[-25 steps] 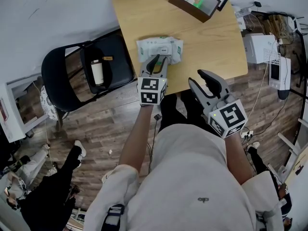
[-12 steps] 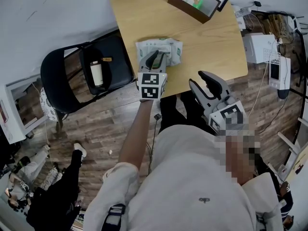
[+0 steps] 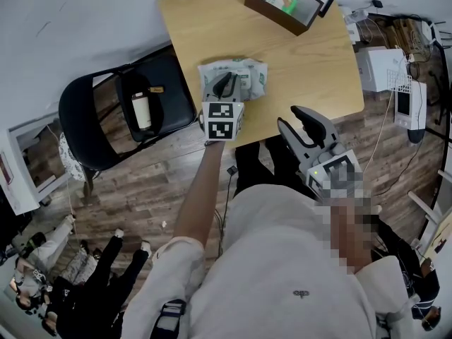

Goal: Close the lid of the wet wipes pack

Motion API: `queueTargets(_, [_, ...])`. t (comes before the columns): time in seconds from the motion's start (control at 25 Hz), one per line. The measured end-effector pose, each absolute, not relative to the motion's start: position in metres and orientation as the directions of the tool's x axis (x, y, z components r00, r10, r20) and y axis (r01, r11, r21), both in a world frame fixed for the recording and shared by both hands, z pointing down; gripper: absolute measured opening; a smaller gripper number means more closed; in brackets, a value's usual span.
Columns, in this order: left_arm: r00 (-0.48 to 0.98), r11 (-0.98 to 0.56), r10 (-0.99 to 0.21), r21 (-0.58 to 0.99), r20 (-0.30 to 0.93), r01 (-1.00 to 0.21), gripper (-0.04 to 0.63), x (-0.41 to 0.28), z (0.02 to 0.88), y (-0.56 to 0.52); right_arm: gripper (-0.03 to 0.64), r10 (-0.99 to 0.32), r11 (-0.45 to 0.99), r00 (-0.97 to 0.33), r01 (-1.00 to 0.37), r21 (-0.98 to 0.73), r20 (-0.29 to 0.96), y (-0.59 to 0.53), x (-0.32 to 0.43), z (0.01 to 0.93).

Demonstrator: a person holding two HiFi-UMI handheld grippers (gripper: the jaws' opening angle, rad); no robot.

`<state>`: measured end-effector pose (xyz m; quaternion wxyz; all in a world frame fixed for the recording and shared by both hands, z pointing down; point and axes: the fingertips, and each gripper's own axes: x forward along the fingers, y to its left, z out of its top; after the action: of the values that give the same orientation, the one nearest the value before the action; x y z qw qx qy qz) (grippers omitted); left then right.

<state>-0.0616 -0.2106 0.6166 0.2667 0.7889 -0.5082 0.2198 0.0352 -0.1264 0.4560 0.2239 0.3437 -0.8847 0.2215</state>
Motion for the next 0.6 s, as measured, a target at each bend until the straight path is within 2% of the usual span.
queueTargets(0.6, [0.359, -0.35, -0.638, 0.159, 0.681, -0.923, 0.041, -0.064, 0.637, -0.218, 0.133, -0.511, 0.655, -0.652, -0.717, -0.237, 0.559, -0.129, 0.038, 0.459])
